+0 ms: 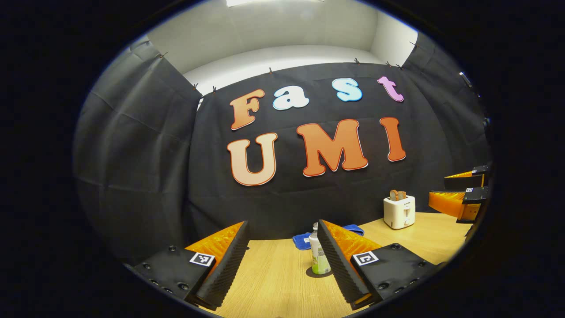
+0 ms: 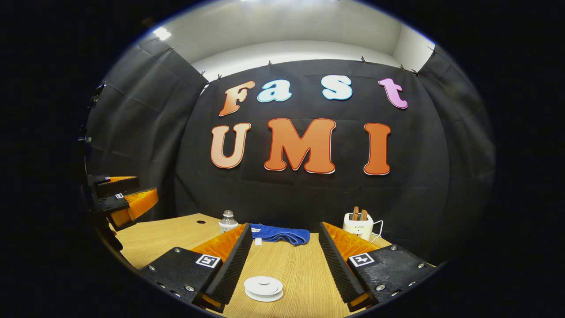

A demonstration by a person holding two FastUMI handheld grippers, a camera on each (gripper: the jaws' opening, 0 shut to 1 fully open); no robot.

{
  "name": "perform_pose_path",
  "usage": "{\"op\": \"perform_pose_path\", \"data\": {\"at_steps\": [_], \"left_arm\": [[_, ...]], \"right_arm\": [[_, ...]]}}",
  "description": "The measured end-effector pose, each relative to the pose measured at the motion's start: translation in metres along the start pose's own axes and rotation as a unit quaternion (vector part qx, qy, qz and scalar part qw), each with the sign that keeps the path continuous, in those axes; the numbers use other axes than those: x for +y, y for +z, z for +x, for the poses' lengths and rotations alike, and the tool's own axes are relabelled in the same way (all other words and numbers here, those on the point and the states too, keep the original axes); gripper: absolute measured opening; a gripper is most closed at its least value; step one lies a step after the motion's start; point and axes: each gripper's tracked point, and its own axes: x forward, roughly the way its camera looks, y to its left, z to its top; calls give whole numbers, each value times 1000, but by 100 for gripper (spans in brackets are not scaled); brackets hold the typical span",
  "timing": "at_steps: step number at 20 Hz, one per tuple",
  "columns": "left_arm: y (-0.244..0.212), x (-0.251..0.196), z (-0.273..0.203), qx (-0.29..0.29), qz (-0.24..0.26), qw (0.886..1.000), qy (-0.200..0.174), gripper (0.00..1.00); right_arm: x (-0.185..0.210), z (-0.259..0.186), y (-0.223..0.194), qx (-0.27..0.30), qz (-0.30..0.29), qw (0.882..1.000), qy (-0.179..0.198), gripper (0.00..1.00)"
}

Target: Open the teacup lid with one hand, grasp the water bottle and pour water into the teacup with the other hand; after pouring, place the water bottle on the coaster and then close the teacup lid.

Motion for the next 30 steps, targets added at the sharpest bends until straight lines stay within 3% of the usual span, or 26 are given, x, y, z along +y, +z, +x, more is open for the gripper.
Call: {"op": "perform_pose_path", "data": {"at_steps": [4, 23, 25, 30], "left_arm": [[-1, 1, 0, 2, -5, 1000, 2, 99], [-1, 7, 2, -1, 3, 1000, 10, 100], [-1, 7, 2, -2, 2, 1000, 11, 96], [2, 7, 1, -4, 1, 1000, 11, 99]], "right_arm": [[2, 0, 1, -1, -2, 1000, 2, 90], [4, 1, 0, 0, 1, 1000, 6, 91], [5, 1, 0, 0, 1, 1000, 7, 91], [6, 1, 3, -3, 0, 1000, 9, 91]]}}
